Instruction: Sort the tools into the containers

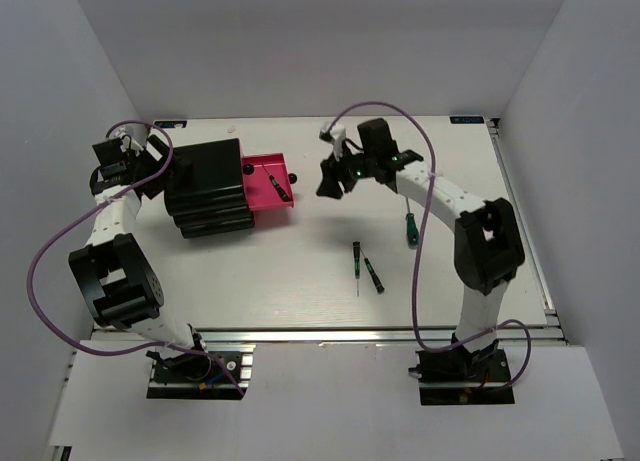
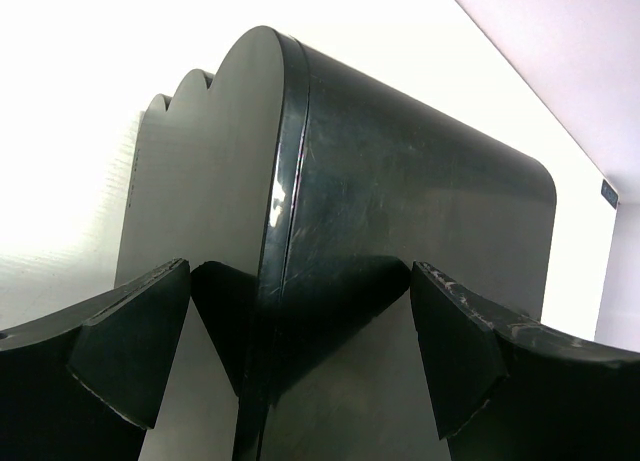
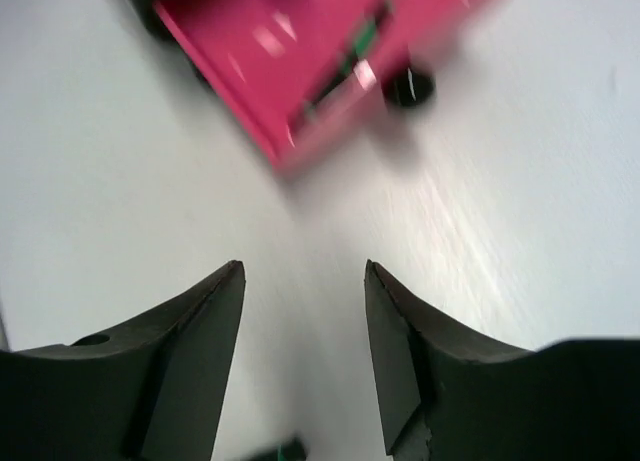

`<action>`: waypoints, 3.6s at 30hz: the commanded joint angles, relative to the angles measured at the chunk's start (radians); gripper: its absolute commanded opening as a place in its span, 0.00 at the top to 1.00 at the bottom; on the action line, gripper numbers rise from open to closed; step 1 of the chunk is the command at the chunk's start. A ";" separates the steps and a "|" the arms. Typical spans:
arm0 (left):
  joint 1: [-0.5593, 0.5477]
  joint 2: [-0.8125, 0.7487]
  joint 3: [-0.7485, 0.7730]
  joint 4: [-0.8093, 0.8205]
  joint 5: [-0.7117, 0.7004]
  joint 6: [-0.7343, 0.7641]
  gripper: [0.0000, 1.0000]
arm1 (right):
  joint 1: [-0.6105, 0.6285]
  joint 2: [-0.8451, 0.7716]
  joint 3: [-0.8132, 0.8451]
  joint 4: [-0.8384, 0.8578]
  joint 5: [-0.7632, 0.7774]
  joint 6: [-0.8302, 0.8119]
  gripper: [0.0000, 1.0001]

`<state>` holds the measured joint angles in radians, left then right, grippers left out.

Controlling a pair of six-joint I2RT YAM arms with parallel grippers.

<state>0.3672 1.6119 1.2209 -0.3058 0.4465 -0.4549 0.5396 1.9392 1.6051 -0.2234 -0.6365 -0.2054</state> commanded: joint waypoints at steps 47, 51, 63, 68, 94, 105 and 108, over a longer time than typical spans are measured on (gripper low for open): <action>-0.022 0.037 -0.057 -0.188 -0.040 0.082 0.03 | 0.128 -0.166 -0.547 -0.389 0.770 0.324 0.62; -0.022 0.039 -0.052 -0.193 -0.040 0.082 0.03 | 0.099 -0.152 -0.547 -0.375 0.715 0.314 0.83; -0.024 0.036 -0.047 -0.187 -0.034 0.079 0.03 | -0.006 -0.039 -0.099 -0.212 0.580 0.111 1.00; -0.024 0.033 -0.061 -0.181 -0.034 0.078 0.03 | 0.031 0.055 0.126 -0.048 0.320 0.127 1.00; -0.022 0.037 -0.058 -0.191 -0.029 0.081 0.03 | 0.207 0.362 0.521 0.055 0.337 0.468 0.59; -0.024 0.042 -0.047 -0.193 -0.032 0.082 0.03 | 0.135 0.103 0.357 -0.077 0.243 0.129 1.00; -0.024 0.036 -0.055 -0.190 -0.035 0.084 0.03 | 0.112 0.041 0.242 -0.241 0.388 0.145 1.00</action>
<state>0.3672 1.6100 1.2190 -0.3054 0.4526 -0.4400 0.6731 2.0804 1.9202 -0.3347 -0.3382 0.0074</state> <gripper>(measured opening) 0.976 0.005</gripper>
